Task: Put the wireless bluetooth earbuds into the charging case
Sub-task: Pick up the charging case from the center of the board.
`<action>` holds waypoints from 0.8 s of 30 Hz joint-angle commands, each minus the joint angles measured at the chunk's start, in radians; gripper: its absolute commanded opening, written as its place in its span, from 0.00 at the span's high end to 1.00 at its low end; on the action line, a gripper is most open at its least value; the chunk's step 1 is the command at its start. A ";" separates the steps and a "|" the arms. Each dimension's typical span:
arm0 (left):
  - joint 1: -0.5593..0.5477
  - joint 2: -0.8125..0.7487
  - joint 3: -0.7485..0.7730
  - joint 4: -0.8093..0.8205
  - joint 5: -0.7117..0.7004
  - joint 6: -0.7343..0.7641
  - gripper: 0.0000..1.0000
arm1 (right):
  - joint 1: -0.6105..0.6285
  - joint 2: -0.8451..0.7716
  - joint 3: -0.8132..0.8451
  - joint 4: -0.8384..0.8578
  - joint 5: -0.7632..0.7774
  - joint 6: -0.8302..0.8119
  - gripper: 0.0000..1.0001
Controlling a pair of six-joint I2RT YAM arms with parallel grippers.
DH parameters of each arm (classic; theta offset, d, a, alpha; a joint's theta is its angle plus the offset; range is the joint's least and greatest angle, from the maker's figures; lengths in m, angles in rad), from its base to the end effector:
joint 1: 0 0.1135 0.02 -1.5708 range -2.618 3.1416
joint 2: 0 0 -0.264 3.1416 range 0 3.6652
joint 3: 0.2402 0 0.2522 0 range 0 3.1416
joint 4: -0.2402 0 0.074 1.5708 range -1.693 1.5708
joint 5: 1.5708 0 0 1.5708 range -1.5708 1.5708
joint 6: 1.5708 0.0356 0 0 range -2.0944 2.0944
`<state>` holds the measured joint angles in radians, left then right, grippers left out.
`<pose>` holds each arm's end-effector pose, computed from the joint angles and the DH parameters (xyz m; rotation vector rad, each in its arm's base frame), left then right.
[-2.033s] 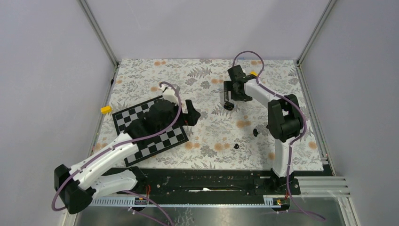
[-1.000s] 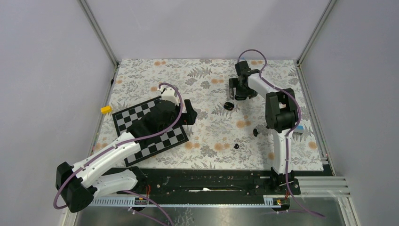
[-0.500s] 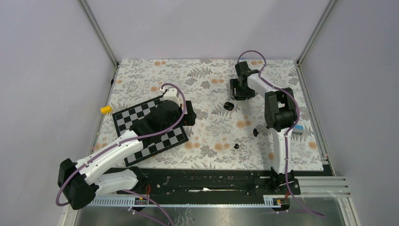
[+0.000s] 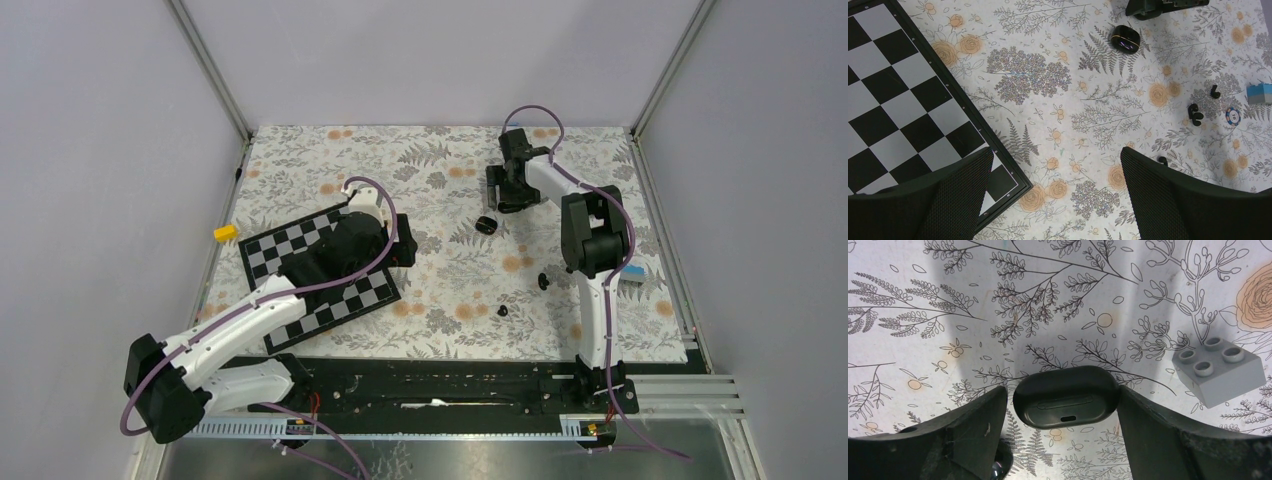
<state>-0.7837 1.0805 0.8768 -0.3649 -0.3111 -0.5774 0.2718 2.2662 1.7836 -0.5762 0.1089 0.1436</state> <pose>0.1767 -0.1607 0.2975 0.0375 2.1457 -0.4763 0.4707 0.1272 0.1603 -0.1305 2.6159 0.0017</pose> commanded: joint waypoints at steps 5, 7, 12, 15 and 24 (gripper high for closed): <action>-0.002 0.009 0.037 0.018 -0.017 -0.008 0.01 | -0.008 0.035 0.015 -0.007 -0.014 -0.028 0.11; -0.002 0.011 0.039 0.018 -0.010 -0.009 0.01 | -0.009 0.032 0.010 -0.005 -0.004 -0.039 0.08; -0.002 0.008 0.037 0.018 -0.014 -0.010 0.01 | -0.030 0.020 -0.002 -0.005 -0.055 -0.079 0.06; -0.002 0.009 0.030 0.018 -0.016 -0.012 0.01 | -0.047 0.016 -0.002 -0.003 -0.106 -0.094 0.06; -0.002 0.021 0.036 0.034 -0.001 -0.022 0.01 | -0.048 0.010 -0.021 -0.005 -0.106 -0.137 0.09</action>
<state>-0.7837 1.0954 0.8768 -0.3649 -0.3115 -0.5880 0.2291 2.2684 1.7847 -0.5568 0.0364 0.0360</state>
